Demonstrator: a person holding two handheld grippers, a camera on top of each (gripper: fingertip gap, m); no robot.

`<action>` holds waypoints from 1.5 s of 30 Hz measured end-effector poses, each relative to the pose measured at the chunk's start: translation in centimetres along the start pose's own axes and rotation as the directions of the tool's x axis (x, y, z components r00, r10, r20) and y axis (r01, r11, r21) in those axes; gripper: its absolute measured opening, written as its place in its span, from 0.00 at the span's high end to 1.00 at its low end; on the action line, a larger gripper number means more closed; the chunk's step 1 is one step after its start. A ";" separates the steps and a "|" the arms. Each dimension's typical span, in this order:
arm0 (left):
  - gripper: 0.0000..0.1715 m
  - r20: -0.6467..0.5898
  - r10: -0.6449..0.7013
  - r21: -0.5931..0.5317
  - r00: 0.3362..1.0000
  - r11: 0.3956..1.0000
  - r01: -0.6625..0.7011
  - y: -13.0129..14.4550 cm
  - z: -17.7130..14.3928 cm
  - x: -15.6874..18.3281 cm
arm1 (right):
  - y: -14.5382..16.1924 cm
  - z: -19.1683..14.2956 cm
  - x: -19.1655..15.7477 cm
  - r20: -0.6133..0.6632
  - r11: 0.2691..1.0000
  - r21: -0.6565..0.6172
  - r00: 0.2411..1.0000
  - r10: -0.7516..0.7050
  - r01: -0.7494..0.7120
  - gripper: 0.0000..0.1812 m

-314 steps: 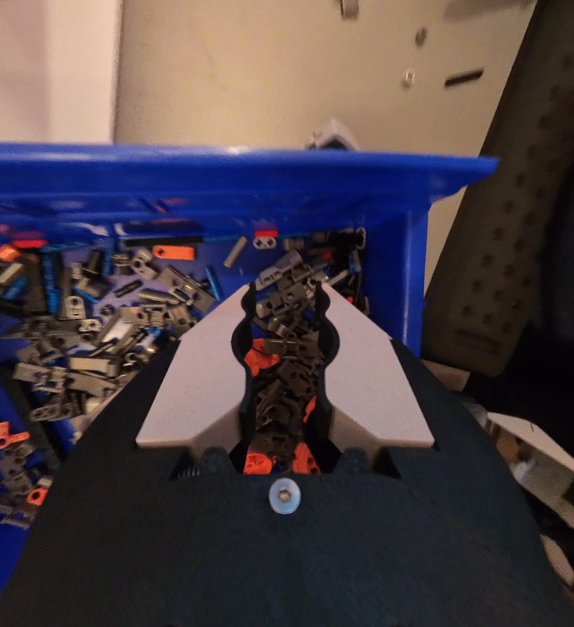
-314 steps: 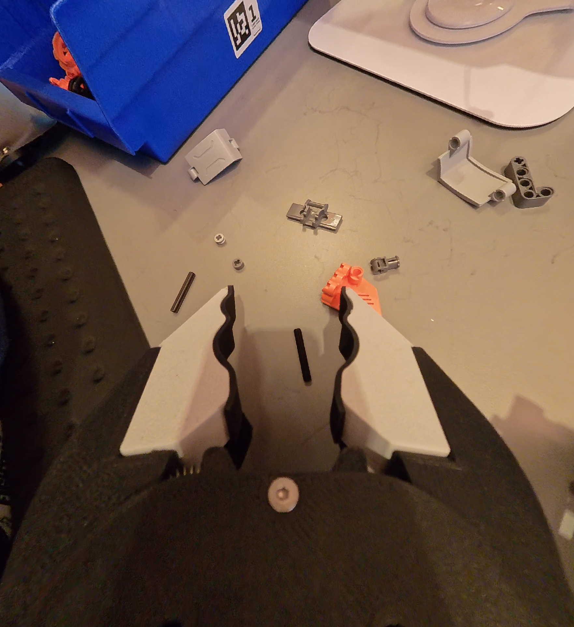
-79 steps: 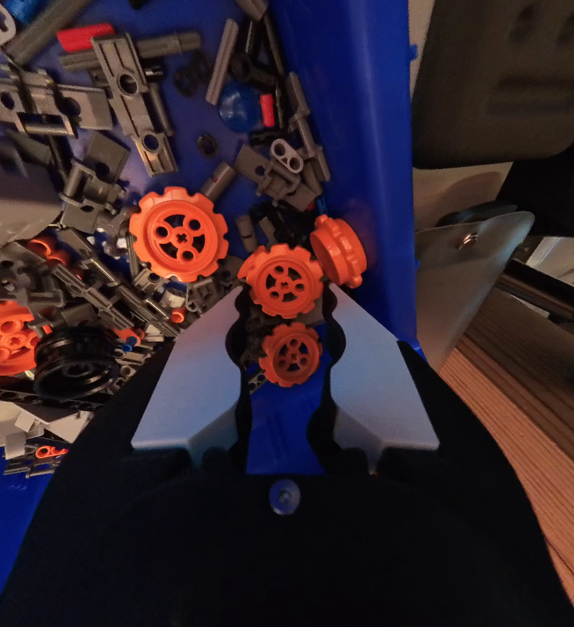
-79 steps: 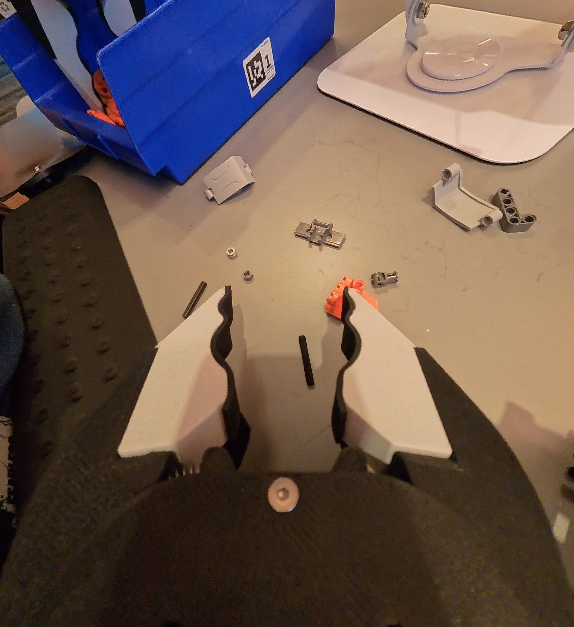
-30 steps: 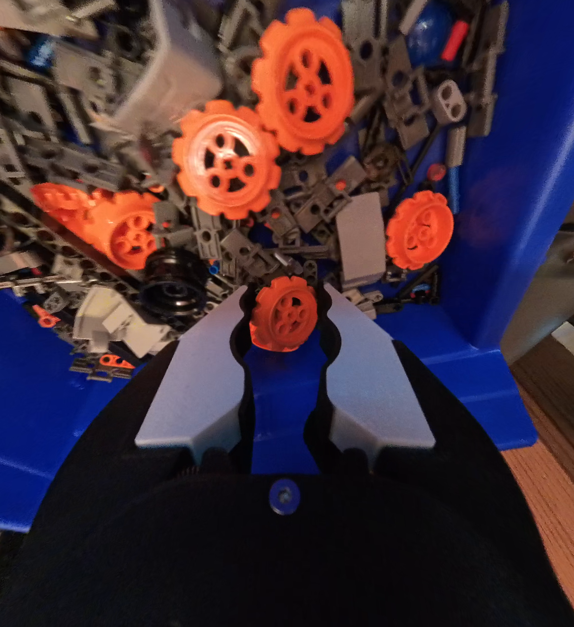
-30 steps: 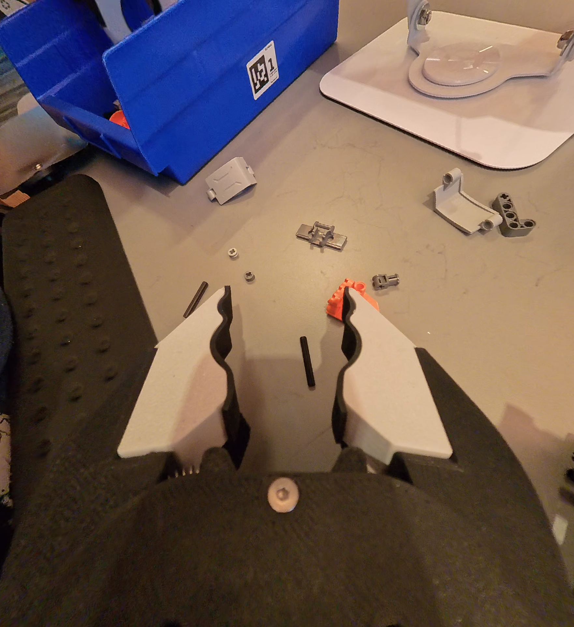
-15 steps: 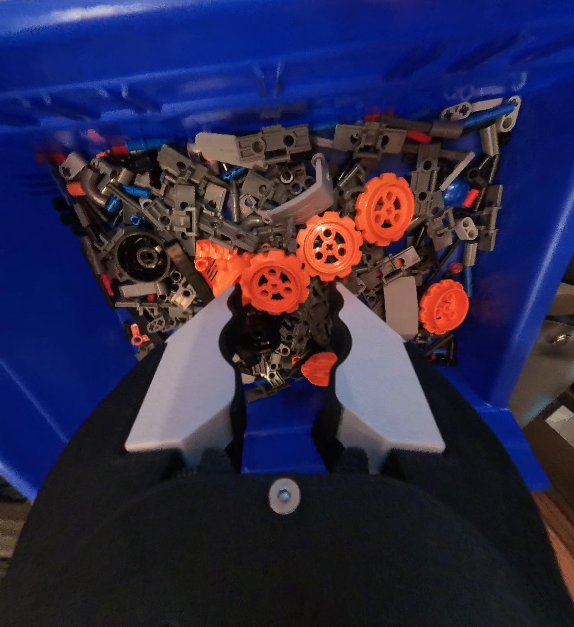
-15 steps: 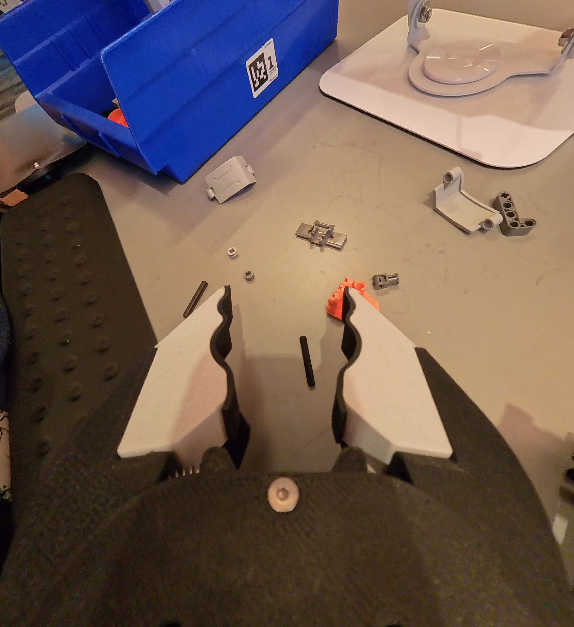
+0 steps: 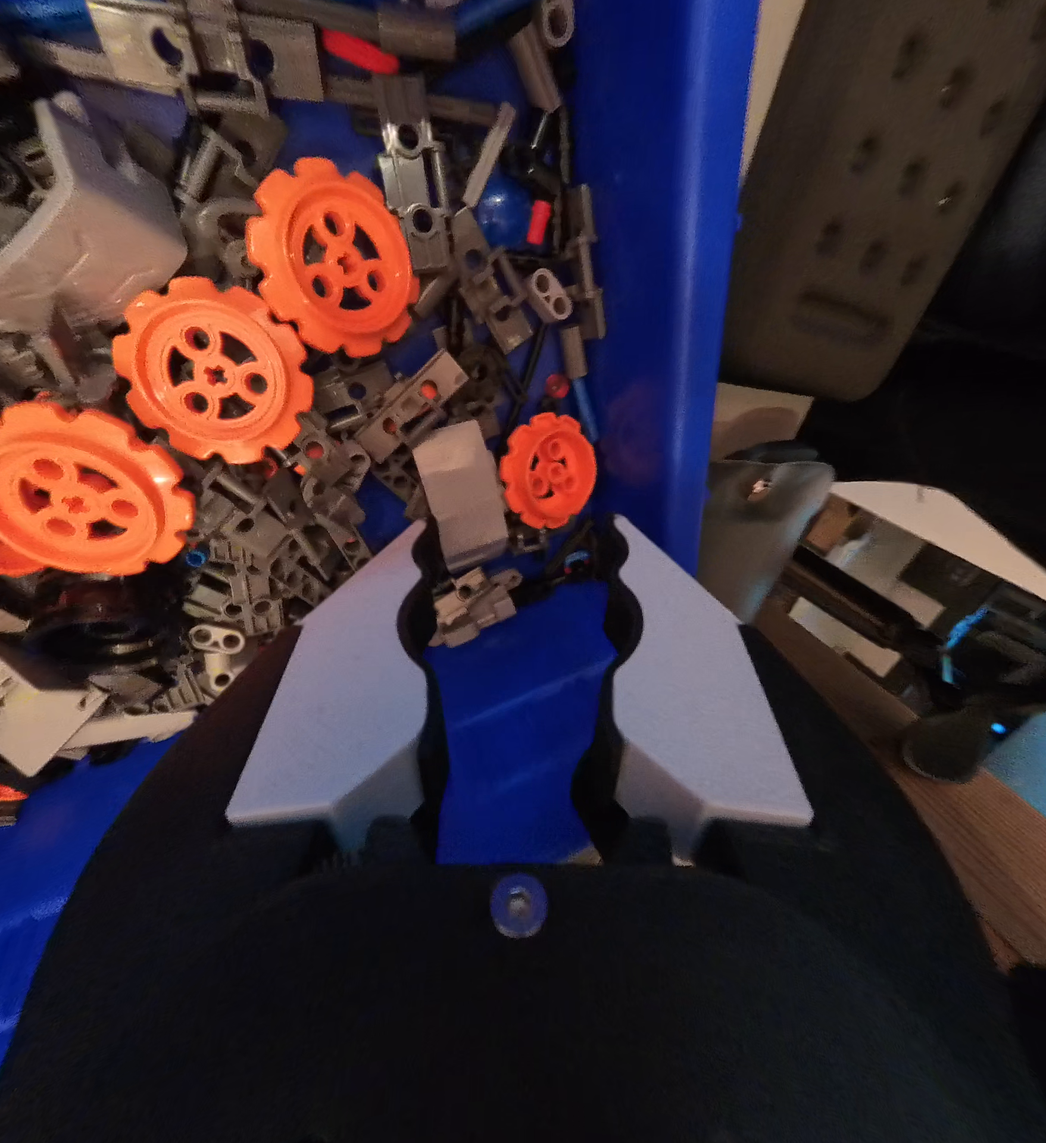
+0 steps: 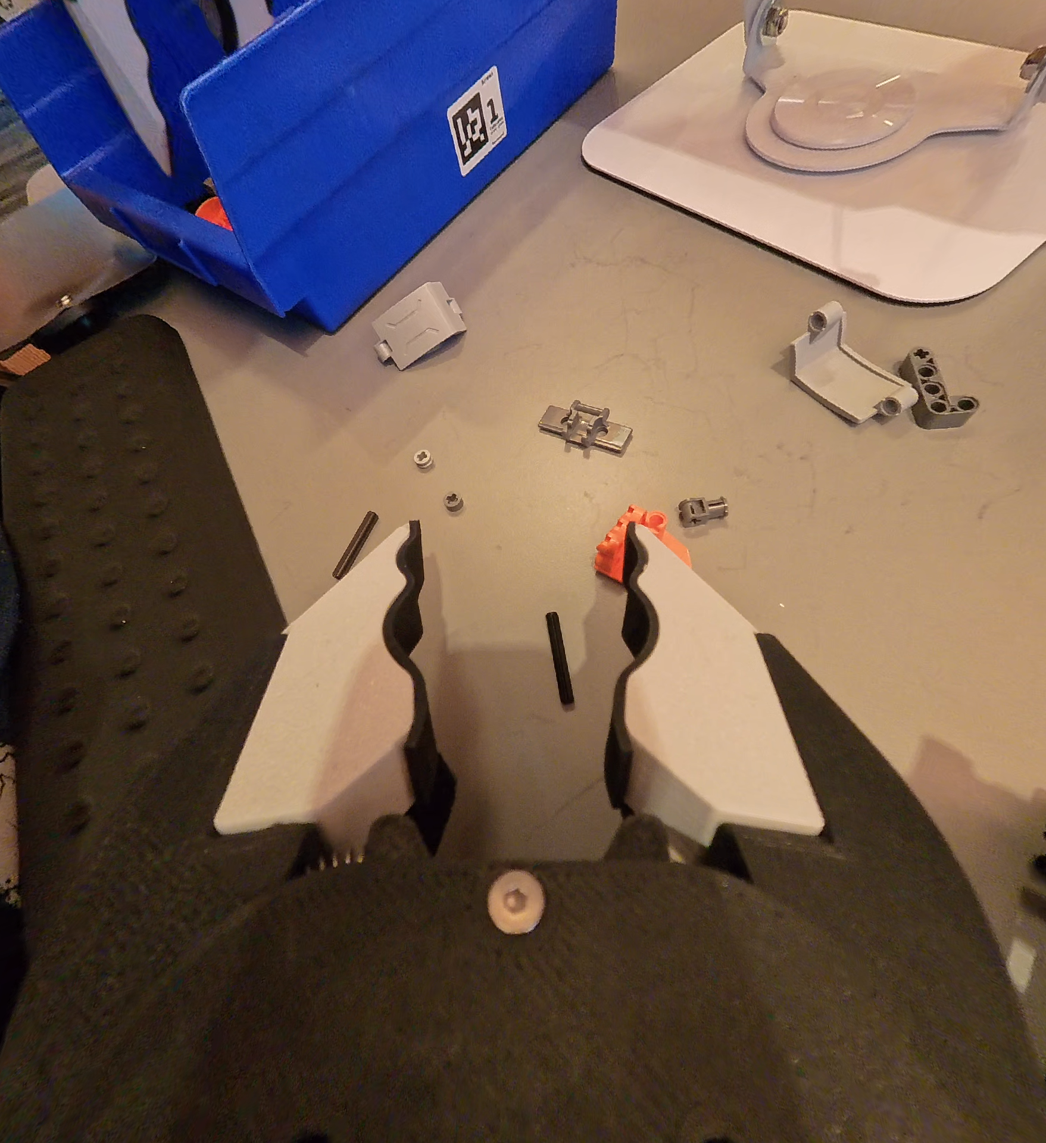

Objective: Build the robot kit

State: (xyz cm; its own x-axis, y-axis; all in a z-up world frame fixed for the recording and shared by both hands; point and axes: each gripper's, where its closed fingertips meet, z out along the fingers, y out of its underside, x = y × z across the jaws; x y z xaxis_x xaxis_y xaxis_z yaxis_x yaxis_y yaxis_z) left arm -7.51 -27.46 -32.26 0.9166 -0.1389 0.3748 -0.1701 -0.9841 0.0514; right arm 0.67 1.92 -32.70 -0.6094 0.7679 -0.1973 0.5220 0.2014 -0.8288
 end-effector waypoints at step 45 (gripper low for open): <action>0.78 0.351 -0.241 0.410 0.905 0.908 0.083 -2.6 -7.9 -11.1 | 0.2 0.2 0.1 -0.012 1.000 -0.018 1.000 -0.006 0.006 0.65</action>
State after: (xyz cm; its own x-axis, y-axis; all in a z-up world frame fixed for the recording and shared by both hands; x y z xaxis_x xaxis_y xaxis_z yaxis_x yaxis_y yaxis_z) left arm -20.10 -22.52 -29.22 0.9974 0.0724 0.0023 0.0697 -0.9507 -0.3023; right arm 0.62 1.89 -33.00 -0.6057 0.7737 -0.1857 0.5291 0.2173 -0.8203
